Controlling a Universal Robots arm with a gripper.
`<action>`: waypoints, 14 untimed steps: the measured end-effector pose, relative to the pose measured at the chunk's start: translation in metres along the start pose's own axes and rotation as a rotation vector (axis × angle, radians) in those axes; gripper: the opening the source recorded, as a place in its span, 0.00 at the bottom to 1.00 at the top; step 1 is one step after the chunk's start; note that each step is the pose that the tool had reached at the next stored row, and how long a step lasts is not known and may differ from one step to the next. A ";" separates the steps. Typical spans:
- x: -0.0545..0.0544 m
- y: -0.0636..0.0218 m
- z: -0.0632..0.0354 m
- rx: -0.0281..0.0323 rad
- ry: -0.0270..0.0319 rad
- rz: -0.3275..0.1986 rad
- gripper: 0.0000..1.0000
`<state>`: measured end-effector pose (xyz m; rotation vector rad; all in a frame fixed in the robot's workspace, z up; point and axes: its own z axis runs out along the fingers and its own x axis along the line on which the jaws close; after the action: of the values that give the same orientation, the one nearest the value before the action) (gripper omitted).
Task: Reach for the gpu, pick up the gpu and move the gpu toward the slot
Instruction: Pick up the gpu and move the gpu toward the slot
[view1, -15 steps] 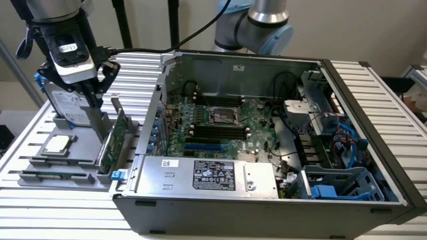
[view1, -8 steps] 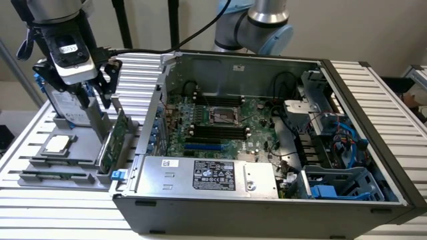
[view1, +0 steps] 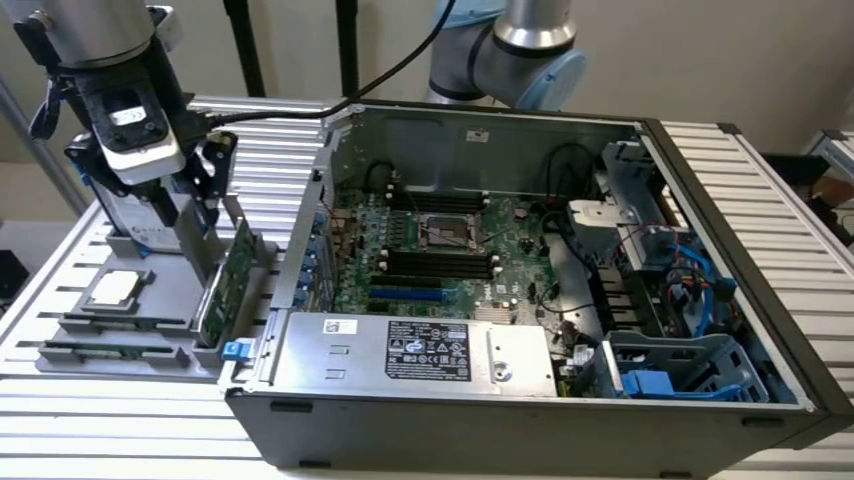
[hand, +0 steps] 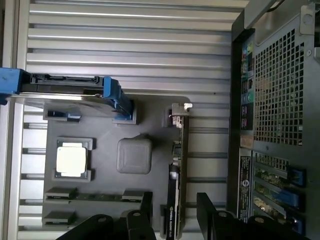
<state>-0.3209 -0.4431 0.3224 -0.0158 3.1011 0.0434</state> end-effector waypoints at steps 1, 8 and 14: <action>0.001 -0.0002 0.0016 0.0004 -0.0014 0.003 0.48; 0.003 -0.0019 0.0142 0.0015 -0.0112 0.022 0.48; 0.003 -0.0029 0.0251 0.0038 -0.0164 0.027 0.48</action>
<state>-0.3231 -0.4453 0.2971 0.0257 3.0850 0.0383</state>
